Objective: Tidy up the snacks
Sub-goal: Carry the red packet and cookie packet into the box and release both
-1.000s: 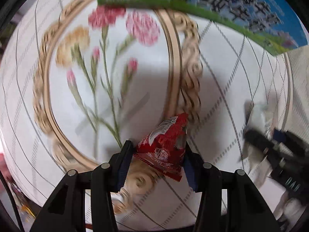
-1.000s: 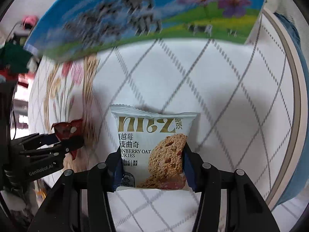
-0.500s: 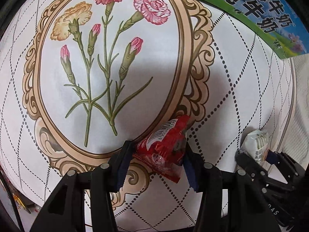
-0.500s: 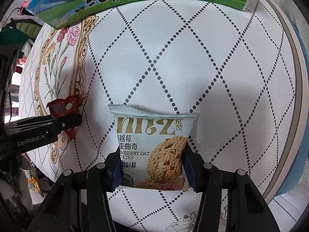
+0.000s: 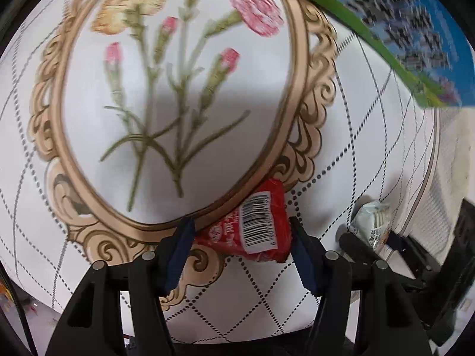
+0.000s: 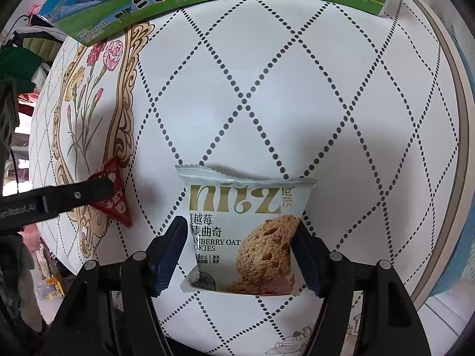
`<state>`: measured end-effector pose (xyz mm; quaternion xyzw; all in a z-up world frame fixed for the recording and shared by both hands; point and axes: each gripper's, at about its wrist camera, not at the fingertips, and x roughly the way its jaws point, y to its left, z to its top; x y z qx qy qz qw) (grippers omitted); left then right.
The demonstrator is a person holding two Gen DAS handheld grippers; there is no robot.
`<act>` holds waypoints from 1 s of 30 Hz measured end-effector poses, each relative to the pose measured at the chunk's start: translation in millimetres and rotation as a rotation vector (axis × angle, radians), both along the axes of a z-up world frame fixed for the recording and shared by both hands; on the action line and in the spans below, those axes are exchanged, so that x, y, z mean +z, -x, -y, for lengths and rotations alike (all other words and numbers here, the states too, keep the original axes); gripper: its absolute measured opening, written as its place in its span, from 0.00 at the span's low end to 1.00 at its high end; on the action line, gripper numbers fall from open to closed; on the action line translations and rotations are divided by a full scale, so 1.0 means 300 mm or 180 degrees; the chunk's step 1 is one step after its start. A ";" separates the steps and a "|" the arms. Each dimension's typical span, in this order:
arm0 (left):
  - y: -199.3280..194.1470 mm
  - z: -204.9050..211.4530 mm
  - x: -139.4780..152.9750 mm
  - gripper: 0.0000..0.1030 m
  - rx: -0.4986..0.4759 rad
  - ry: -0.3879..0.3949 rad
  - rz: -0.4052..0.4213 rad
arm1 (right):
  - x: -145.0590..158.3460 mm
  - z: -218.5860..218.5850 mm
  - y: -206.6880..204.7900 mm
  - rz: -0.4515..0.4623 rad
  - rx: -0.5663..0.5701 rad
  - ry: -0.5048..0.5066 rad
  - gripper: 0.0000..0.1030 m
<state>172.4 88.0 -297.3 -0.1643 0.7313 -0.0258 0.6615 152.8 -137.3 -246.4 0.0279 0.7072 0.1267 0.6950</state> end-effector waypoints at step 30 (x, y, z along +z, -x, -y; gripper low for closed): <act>0.012 0.178 0.008 0.39 -0.0308 -0.0485 0.0297 | 0.004 -0.038 0.061 0.0397 0.0094 0.0163 0.51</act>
